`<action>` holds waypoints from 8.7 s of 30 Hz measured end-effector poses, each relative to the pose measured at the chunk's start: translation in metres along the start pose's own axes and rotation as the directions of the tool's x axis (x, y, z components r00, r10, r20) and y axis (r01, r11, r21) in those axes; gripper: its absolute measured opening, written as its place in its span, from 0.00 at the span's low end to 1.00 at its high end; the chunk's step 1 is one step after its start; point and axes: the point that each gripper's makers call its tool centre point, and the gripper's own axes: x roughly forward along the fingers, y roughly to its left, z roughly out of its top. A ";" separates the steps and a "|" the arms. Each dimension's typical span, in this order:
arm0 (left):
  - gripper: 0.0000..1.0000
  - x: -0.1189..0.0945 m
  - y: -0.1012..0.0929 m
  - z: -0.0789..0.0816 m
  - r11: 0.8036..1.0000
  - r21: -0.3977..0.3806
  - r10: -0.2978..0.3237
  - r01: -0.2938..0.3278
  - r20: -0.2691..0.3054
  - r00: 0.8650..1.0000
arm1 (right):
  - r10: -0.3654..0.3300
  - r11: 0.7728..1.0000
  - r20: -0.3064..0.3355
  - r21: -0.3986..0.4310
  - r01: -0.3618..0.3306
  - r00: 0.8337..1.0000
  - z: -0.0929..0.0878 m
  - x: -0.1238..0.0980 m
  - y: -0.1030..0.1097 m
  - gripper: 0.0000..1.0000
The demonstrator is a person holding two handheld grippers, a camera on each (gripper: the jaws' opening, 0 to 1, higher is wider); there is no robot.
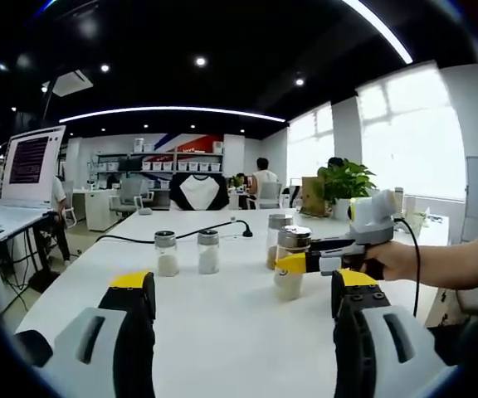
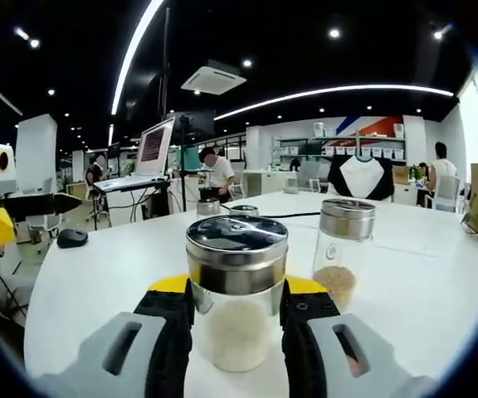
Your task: Rotate the seasoning bottle until the label or dispensing opening points toward the visible target arrow and the bottle remains upright within the marked orientation range
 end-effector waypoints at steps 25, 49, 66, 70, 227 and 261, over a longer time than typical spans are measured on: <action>0.92 0.006 -0.006 0.000 0.999 -0.001 -0.032 0.032 -0.013 0.999 | 0.138 0.990 0.013 -0.023 -0.138 0.990 0.000 0.001 0.002 0.39; 0.92 0.013 -0.003 -0.001 0.999 -0.007 -0.041 0.041 -0.023 0.999 | 0.213 0.976 0.041 -0.049 -0.211 0.976 0.001 0.002 0.007 0.39; 0.92 0.013 -0.003 -0.007 0.999 -0.018 -0.045 0.044 -0.037 0.998 | 0.096 0.995 0.010 0.023 -0.097 0.995 0.000 -0.008 0.003 0.59; 0.92 0.012 -0.004 -0.007 0.999 -0.018 -0.045 0.044 -0.038 0.998 | 0.032 0.998 0.012 0.059 -0.033 0.999 -0.003 -0.011 -0.003 0.59; 0.90 0.020 -0.006 -0.002 0.997 -0.029 -0.067 0.066 -0.024 0.997 | 0.318 0.948 0.051 -0.029 -0.317 0.947 0.001 -0.001 0.013 0.41; 0.90 0.018 0.002 -0.006 0.998 -0.045 -0.050 0.049 -0.038 0.998 | 0.297 0.953 0.063 0.038 -0.300 0.953 0.002 -0.002 0.012 0.67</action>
